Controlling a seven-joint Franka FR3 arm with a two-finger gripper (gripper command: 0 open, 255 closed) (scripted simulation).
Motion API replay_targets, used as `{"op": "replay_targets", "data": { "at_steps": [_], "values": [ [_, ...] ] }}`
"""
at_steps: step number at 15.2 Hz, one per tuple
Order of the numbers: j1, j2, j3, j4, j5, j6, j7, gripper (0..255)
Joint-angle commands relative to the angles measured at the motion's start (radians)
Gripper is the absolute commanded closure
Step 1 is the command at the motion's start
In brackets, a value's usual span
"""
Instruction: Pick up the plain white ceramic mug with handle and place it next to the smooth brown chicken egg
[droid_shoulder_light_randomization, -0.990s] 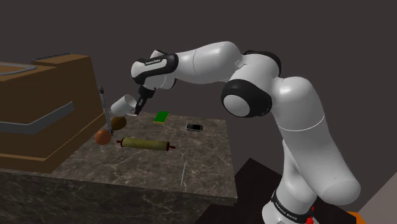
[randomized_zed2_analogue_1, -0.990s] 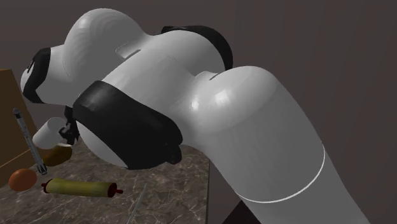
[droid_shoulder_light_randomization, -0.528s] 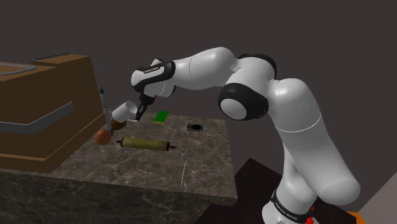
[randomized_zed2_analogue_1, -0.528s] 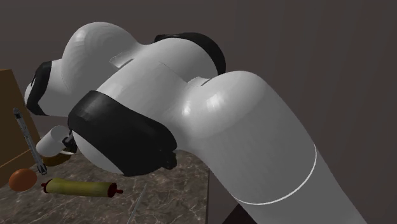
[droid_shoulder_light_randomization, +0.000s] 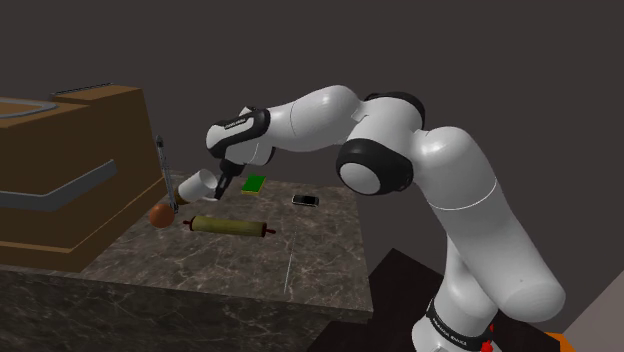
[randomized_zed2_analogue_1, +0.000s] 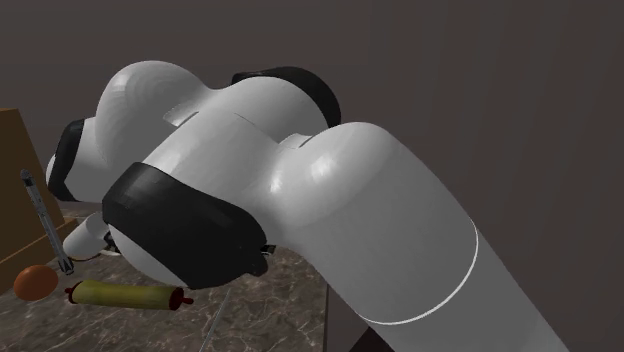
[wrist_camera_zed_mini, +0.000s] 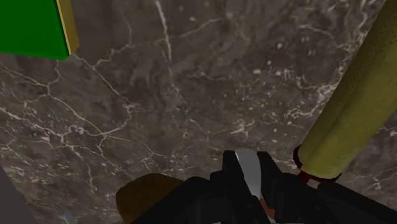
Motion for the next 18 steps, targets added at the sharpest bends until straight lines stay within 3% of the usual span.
{"op": "replay_targets", "data": {
  "at_steps": [1, 8, 15, 16, 18],
  "values": [
    [-0.006, 0.014, 0.011, -0.004, 0.015, 0.016, -0.014, 255],
    [-0.028, 0.062, 0.049, -0.006, 0.064, 0.063, -0.057, 255],
    [-0.028, 0.062, 0.049, -0.006, 0.064, 0.063, -0.057, 255],
    [-0.028, 0.062, 0.049, -0.006, 0.064, 0.063, -0.057, 0],
    [-0.028, 0.062, 0.049, -0.006, 0.064, 0.063, -0.057, 0]
  ]
}}
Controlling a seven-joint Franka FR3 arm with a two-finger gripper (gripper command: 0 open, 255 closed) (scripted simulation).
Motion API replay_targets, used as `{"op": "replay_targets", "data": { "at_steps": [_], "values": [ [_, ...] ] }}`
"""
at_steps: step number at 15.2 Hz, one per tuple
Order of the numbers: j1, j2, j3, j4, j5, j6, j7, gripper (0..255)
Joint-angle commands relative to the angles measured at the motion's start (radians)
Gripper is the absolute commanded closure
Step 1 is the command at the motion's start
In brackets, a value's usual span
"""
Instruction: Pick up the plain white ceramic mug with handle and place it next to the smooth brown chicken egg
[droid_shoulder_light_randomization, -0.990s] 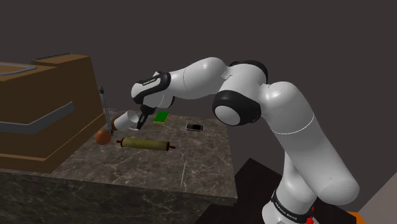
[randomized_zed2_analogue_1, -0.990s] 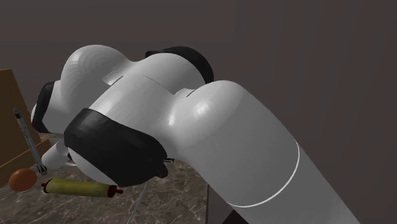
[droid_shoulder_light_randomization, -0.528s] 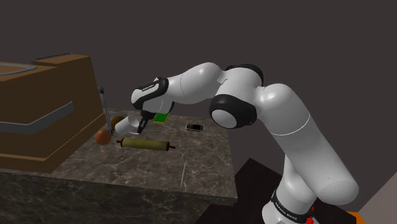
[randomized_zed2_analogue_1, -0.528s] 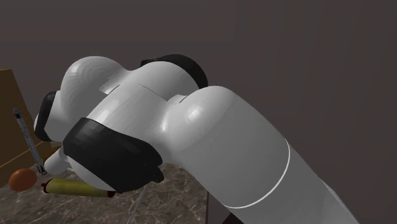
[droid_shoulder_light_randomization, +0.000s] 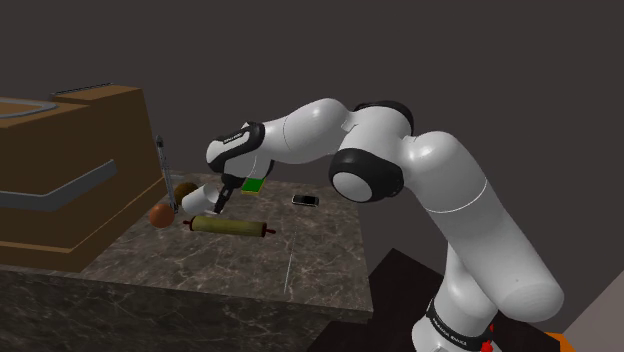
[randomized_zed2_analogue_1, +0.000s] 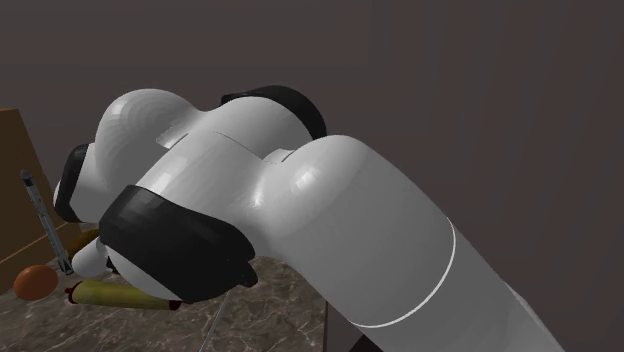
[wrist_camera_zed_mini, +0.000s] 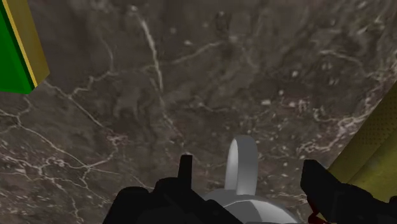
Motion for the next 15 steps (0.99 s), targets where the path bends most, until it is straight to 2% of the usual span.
{"op": "replay_targets", "data": {
  "at_steps": [1, 3, 7, 15],
  "values": [
    [0.0, 0.0, 0.0, 0.0, 0.0, 0.0, 0.0, 0],
    [0.0, 0.0, 0.0, 0.0, 0.0, 0.0, 0.0, 0],
    [0.046, -0.117, -0.057, -0.085, -0.057, -0.031, 0.015, 0],
    [0.046, -0.117, -0.057, -0.085, -0.057, -0.031, 0.015, 0]
  ]
}}
